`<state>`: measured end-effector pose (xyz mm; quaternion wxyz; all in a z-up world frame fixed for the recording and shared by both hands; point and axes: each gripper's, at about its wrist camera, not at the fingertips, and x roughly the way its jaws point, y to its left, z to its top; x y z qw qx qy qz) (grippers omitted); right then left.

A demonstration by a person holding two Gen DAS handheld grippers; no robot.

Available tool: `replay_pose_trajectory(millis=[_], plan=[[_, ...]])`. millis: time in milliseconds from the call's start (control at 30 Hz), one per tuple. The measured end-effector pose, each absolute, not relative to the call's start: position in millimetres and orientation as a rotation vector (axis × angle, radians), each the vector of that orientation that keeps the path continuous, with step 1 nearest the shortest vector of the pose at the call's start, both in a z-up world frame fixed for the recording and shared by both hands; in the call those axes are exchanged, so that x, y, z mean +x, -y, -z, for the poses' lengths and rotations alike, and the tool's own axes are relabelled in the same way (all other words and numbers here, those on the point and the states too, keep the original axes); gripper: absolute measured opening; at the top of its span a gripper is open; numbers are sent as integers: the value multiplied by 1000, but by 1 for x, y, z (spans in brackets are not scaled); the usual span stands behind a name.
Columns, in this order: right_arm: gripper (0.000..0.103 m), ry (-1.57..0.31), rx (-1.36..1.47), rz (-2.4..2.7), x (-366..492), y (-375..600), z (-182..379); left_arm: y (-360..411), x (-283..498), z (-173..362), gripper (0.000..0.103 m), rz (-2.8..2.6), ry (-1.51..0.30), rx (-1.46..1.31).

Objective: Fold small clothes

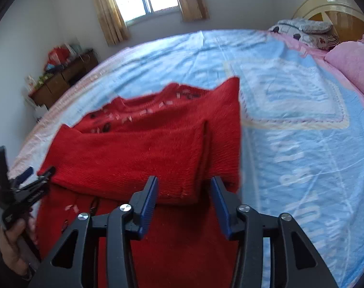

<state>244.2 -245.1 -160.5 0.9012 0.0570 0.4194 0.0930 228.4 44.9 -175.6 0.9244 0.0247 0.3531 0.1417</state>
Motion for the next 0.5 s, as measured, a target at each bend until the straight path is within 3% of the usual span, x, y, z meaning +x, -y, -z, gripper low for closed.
replay_pose_trajectory(millis=[33, 67, 167, 500], plan=[[36, -884, 103, -183, 246, 242, 164, -50, 229, 177, 97, -289, -726, 39], [24, -894, 80, -174, 246, 237, 168, -54, 230, 178, 98, -286, -731, 20], [12, -877, 23, -150, 239, 231, 168, -60, 232, 181, 100, -268, -745, -13], [10, -780, -78, -77, 230, 235, 130, -70, 234, 185, 103, -215, -766, -87]])
